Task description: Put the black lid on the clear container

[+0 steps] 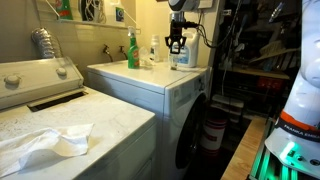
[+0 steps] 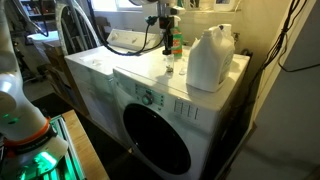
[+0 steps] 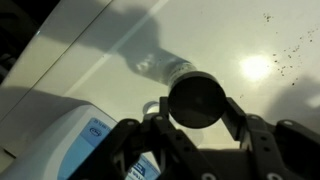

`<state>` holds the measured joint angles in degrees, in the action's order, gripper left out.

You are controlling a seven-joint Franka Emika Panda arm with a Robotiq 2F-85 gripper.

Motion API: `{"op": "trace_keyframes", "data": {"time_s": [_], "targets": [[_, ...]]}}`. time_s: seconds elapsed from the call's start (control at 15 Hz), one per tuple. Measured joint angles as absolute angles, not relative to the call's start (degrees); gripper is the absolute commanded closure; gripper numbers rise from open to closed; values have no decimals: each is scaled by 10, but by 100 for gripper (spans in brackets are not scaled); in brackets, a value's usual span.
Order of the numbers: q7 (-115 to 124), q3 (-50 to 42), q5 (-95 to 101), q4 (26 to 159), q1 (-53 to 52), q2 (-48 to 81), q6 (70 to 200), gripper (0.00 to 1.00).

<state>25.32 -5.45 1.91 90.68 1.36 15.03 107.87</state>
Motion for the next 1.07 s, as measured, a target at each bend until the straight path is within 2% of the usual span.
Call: {"op": "trace_keyframes", "data": {"time_s": [1.07], "targets": [[282,-62,19,884,14,169,1085,70]]}}
